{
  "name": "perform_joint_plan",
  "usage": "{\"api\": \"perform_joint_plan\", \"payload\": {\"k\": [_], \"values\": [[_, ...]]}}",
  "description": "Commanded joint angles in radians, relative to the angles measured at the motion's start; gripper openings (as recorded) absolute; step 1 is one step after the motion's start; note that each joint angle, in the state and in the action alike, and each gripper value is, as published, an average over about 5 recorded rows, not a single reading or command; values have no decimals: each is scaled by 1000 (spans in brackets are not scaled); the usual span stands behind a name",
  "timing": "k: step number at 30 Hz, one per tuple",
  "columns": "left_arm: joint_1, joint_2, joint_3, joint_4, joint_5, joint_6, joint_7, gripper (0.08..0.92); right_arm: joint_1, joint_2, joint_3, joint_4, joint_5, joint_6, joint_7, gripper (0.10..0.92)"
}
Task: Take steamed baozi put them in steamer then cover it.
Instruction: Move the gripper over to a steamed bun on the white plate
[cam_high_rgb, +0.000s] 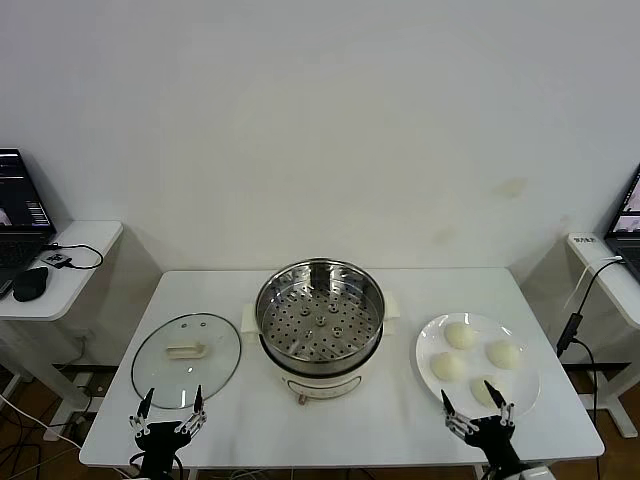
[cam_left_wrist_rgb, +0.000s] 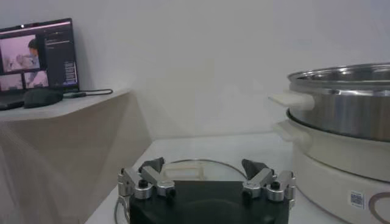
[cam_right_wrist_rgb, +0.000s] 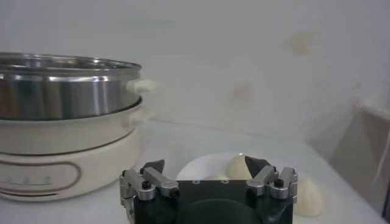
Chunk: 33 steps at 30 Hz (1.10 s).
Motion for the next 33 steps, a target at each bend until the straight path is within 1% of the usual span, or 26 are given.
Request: {"api": "perform_joint_plan", "payload": {"k": [1,4,8,11,14,18,21,26,33], "values": [[-19,8,-10,30,113,-7,-23,823,87,-149,73,-19,-265,-36,-10,823],[-25,14,-7,42,131,-15,-23,823,129,-234,86,-31,-338,-65,-52,823],[-36,13,-5,50,158,-17,-26,823,223,-376,71,-60,-374,-139,-129,823],[-40,15,0,54,182,-21,-30,823,306,-490,48,-116,-419,-178,-220,823],[-44,16,6,55,194,-22,-32,823,408,-604,2,-193,-455,-192,-350,823],[-52,16,8,57,195,-21,-36,823,550,-716,-112,-286,-452,-167,-496,823],[-56,19,11,60,195,-20,-37,823,659,-785,-238,-348,-412,-151,-602,823],[-63,21,15,63,195,-19,-38,823,859,-834,-461,-443,-352,-105,-744,823],[-69,20,5,64,190,-18,-41,823,1137,-797,-770,-561,-319,-79,-862,823]]}}
